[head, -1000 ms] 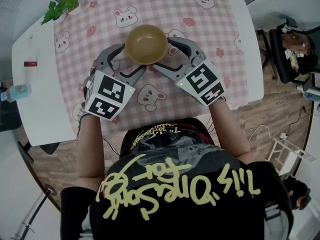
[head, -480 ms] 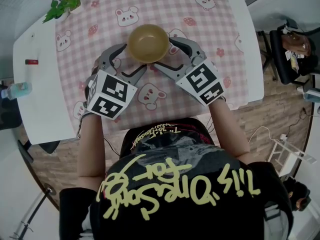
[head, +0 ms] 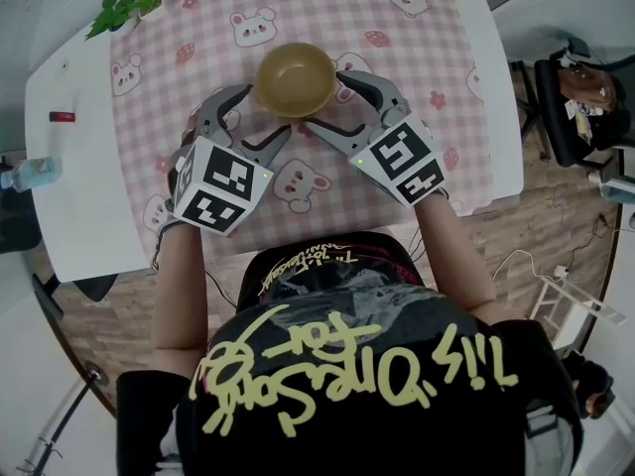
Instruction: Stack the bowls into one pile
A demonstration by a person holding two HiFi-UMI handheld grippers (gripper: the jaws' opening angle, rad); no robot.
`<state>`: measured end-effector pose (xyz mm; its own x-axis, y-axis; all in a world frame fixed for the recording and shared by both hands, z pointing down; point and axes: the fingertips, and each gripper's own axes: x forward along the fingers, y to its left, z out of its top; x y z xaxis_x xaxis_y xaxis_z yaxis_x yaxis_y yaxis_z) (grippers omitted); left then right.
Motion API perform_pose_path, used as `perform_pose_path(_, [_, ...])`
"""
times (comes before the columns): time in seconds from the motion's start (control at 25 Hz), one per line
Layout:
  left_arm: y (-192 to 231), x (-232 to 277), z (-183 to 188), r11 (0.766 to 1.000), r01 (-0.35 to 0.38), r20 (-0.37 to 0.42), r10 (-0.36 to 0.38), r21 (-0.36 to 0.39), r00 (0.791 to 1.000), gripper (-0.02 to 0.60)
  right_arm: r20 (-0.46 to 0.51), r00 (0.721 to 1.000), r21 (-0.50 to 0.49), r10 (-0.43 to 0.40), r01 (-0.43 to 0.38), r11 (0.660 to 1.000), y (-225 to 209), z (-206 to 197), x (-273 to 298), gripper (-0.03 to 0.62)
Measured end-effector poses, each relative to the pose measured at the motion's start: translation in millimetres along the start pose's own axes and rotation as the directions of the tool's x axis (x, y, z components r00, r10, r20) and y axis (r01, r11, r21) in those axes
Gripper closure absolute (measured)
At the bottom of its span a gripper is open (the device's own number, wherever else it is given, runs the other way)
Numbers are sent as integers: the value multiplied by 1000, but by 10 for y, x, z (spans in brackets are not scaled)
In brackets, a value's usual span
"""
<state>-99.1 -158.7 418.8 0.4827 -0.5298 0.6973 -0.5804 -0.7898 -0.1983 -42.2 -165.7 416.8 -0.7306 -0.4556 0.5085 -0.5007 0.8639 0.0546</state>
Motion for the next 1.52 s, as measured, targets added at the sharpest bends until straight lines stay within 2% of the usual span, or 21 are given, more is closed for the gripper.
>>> perform_pose_path(0.84, [-88, -213, 1, 999, -35, 41, 37, -29, 998, 252, 16, 1000, 10, -20, 20, 1000, 109, -7, -142, 261])
perform_pose_path(1.04, [-99, -267, 58, 995, -22, 95, 32, -100, 995, 252, 31, 999, 3, -18, 18, 1000, 125, 64, -177, 261])
perform_pose_path(1.52, [2, -466, 233, 988, -73, 185, 97, -133, 978, 256, 103, 994, -1, -26, 26, 1000, 98, 350, -362, 261])
